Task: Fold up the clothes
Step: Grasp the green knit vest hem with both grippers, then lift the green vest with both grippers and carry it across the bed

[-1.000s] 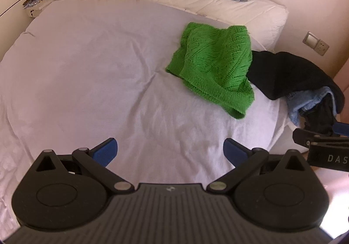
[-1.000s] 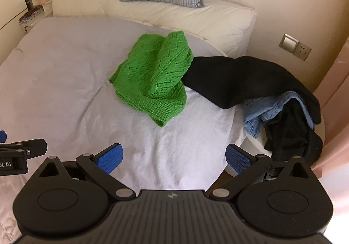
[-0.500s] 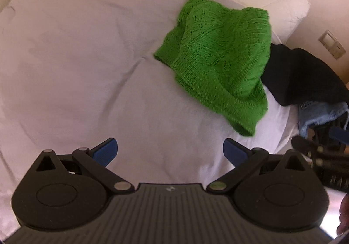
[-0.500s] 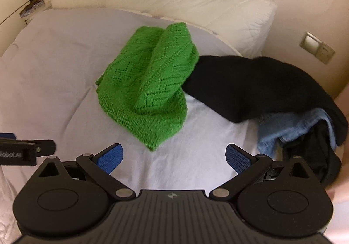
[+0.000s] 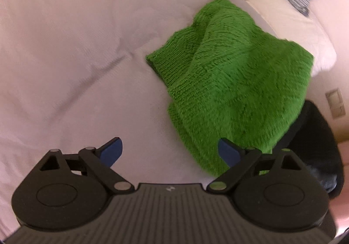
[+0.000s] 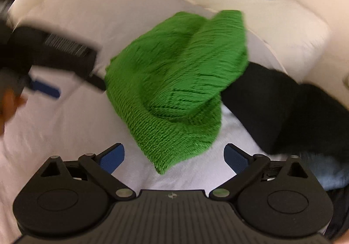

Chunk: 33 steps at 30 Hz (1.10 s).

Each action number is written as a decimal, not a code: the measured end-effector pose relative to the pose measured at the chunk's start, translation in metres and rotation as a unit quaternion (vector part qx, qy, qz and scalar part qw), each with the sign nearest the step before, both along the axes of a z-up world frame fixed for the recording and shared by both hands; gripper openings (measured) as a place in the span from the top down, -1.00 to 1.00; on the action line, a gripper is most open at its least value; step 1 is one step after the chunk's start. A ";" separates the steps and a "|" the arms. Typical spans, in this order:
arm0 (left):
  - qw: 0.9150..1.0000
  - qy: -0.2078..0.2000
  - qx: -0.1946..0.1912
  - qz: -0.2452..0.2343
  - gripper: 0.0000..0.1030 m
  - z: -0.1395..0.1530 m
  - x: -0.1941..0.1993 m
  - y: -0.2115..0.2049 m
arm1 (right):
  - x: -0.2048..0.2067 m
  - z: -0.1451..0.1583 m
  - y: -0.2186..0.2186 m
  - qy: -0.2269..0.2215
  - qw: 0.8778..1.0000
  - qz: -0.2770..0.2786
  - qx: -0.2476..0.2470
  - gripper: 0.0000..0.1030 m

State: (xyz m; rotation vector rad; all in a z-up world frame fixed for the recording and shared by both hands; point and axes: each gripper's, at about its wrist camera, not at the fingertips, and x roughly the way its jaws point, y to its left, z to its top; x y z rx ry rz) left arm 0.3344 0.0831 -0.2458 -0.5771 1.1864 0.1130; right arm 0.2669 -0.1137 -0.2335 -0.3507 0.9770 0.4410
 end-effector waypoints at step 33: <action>0.933 -0.304 0.025 0.188 0.84 0.212 -0.249 0.079 | -0.073 0.184 0.022 -0.299 0.920 0.197 0.162 0.76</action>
